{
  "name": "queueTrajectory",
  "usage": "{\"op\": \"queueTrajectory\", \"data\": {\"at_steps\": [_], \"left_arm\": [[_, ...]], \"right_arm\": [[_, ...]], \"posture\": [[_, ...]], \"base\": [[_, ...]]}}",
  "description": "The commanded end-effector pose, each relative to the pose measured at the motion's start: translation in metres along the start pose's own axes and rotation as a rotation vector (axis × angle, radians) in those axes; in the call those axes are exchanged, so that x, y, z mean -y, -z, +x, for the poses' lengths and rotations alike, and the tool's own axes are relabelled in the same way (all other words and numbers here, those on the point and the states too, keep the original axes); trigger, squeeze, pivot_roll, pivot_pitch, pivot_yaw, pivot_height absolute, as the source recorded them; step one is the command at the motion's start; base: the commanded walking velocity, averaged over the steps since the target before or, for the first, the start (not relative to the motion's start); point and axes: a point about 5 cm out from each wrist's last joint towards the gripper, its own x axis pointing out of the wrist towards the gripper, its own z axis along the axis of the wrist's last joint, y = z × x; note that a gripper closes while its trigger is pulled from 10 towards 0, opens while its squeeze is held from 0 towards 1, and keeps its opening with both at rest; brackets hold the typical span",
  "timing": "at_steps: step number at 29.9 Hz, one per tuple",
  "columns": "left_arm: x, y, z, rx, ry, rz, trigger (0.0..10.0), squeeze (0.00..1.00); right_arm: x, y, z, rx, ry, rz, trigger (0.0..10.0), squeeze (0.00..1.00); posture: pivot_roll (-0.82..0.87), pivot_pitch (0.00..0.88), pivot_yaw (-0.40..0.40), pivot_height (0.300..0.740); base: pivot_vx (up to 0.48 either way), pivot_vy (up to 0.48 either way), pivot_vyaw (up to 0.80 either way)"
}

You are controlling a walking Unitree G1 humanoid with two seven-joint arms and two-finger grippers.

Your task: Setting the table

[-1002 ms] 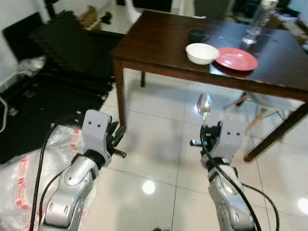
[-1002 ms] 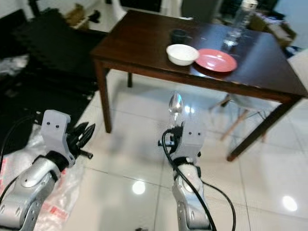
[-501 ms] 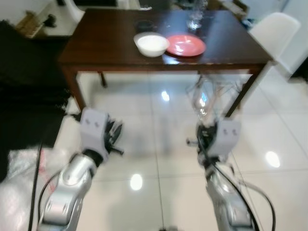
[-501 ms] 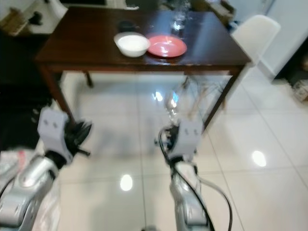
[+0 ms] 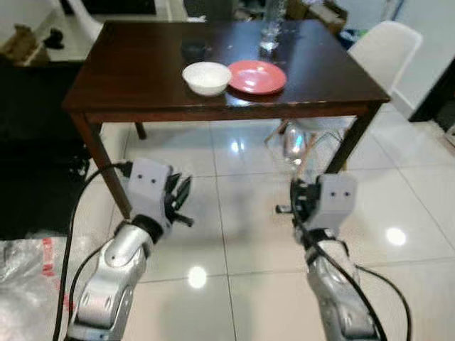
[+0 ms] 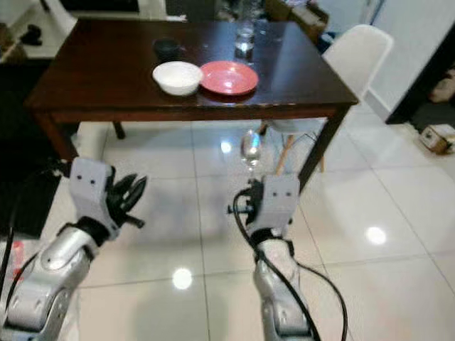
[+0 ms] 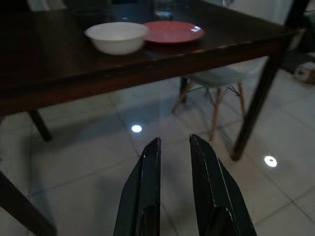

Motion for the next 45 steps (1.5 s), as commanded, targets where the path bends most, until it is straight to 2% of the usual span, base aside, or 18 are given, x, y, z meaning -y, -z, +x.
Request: {"op": "queueTrajectory", "data": {"at_steps": [1,8,19,45], "left_arm": [[-0.0023,0.0059,-0.0018,-0.023,-0.010,0.002,10.0,0.00],[-0.0009,0.0064,-0.0009,-0.020,-0.007,-0.002,10.0,0.00],[0.0014,0.0066,0.0000,-0.019,0.002,-0.006,10.0,0.00],[0.0014,0.0065,0.0014,-0.015,0.008,-0.001,10.0,0.00]], "right_arm": [[-0.0050,-0.0042,0.0005,0.023,-0.021,0.002,10.0,0.00],[-0.0057,-0.0070,0.0017,0.039,-0.032,-0.012,10.0,0.00],[0.0034,-0.0113,0.0041,0.055,-0.002,-0.029,10.0,0.00],[0.0011,-0.0101,0.0057,0.057,-0.014,-0.027,10.0,0.00]], "posture": [[-0.01,0.062,0.050,0.740],[-0.02,0.063,0.047,0.740],[-0.02,0.062,0.051,0.740],[-0.01,0.051,0.053,0.740]], "base": [[0.461,0.000,0.00],[0.461,0.000,0.00],[0.461,0.000,0.00],[0.458,0.000,0.00]]}}
